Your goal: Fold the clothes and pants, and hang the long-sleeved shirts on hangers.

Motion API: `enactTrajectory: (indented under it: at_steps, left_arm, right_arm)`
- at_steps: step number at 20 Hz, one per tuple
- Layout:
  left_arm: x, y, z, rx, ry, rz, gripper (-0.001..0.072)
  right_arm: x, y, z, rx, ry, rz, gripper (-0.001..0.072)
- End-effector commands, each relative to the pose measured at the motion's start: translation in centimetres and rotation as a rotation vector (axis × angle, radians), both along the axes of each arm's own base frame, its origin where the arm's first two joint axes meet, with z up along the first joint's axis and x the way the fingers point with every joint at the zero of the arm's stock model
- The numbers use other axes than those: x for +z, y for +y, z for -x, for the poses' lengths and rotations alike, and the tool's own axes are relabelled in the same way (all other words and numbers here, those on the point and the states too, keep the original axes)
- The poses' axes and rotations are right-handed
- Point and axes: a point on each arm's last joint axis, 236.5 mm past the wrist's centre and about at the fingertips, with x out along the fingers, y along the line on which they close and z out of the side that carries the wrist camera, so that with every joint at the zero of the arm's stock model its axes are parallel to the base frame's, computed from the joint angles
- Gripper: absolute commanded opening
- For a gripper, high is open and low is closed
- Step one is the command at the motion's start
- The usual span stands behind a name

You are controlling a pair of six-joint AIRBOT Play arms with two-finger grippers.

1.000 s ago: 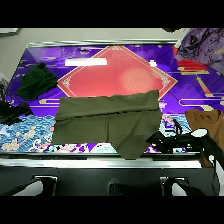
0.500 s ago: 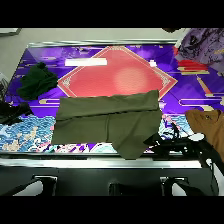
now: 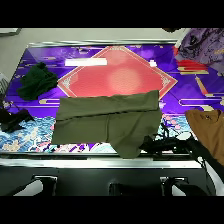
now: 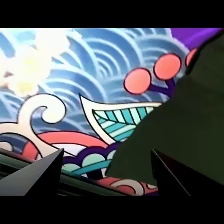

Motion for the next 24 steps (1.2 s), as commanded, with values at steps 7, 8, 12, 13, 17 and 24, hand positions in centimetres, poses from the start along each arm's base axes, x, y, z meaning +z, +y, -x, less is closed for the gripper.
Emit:
enactTrajectory:
  at_steps: [7, 8, 12, 13, 17, 24]
  left_arm:
    - [-7.2, -6.6, 6.3, 0.008, 0.087, 0.34, 0.0616]
    - [-7.6, -7.0, 6.5, 0.006, 0.096, 0.351, 0.0616]
    - [-8.2, -7.8, 6.4, -0.008, 0.1, 0.37, 0.0606]
    - [-8.3, -7.7, 6.1, -0.005, 0.092, 0.366, 0.0606]
    - [-8.9, -8.5, 5.1, 0.002, 0.075, 0.379, 0.0602]
    - [-9.0, -9.7, 5.2, -0.039, 0.109, 0.392, 0.0019]
  right_arm:
    - [0.2, 0.5, 0.7, 0.024, 0.023, -0.016, 0.0027]
    - [0.3, 0.5, 0.8, 0.027, 0.025, -0.018, 0.0027]
    - [0.3, 0.6, 0.9, 0.028, 0.027, -0.021, 0.0027]
    - [0.3, 0.6, 0.9, 0.028, 0.027, -0.021, 0.0027]
    - [0.3, 0.6, 0.9, 0.03, 0.029, -0.023, 0.0027]
    - [1.0, 0.5, 0.6, 0.037, 0.006, -0.017, 0.0025]
